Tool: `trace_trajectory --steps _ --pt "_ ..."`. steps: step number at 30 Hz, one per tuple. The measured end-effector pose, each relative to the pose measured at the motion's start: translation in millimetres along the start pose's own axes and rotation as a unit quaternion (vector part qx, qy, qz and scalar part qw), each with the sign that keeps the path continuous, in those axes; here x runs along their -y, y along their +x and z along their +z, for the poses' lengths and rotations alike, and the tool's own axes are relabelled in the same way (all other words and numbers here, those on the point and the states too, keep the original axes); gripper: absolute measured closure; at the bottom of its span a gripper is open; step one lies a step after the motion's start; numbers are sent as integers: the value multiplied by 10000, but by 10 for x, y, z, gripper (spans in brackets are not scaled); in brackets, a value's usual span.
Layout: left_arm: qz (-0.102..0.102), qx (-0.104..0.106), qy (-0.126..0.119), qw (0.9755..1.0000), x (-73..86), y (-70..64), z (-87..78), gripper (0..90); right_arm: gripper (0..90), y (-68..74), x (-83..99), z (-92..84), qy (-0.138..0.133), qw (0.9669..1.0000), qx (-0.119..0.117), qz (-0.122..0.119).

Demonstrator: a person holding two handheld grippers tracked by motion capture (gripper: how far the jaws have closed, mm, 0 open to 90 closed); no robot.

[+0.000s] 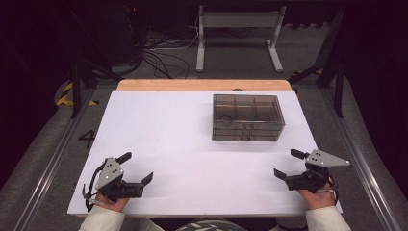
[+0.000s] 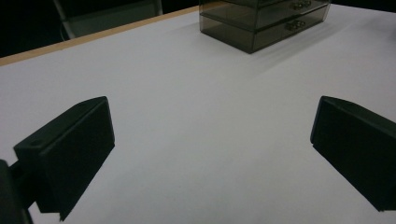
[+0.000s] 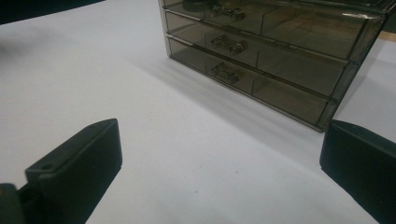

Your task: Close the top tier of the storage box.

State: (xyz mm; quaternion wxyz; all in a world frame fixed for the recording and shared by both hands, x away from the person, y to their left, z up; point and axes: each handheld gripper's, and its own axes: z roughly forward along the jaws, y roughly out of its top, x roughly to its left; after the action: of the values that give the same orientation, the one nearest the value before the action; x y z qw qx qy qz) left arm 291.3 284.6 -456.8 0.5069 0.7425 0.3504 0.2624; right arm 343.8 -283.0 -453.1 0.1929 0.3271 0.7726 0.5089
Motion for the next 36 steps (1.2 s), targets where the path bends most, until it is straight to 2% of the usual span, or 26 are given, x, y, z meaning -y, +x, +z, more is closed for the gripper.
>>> trace_trajectory --steps 8,11,13,16,17,20,21,25,30,36 --pt "102 9 5 9999 7 11 14 4 0 66 147 40 140 9999 -98 -15" --pt "37 35 9 10000 12 1 25 4 0 86 189 58 100 9998 -142 56" --pt "110 37 49 9999 13 8 35 4 0 110 201 88 75 9999 -143 37" --pt "101 22 62 9999 20 7 46 4 0 150 199 143 283 9994 -118 -126" --pt "99 35 98 9999 22 12 46 4 0 153 197 148 319 9994 -117 -114" --pt "89 22 103 9999 28 24 56 4 0 140 199 143 289 9994 -149 -78" --pt "22 45 114 9999 34 17 66 4 0 141 199 142 303 9994 -153 -64" --pt "62 4 174 9998 39 29 83 4 0 150 197 150 319 9993 -158 -122" --pt "0 -3 126 9999 43 23 74 4 0 137 192 140 219 9996 -164 -98" --pt "66 -21 113 9999 40 28 78 4 0 138 190 138 184 9997 -147 -94"
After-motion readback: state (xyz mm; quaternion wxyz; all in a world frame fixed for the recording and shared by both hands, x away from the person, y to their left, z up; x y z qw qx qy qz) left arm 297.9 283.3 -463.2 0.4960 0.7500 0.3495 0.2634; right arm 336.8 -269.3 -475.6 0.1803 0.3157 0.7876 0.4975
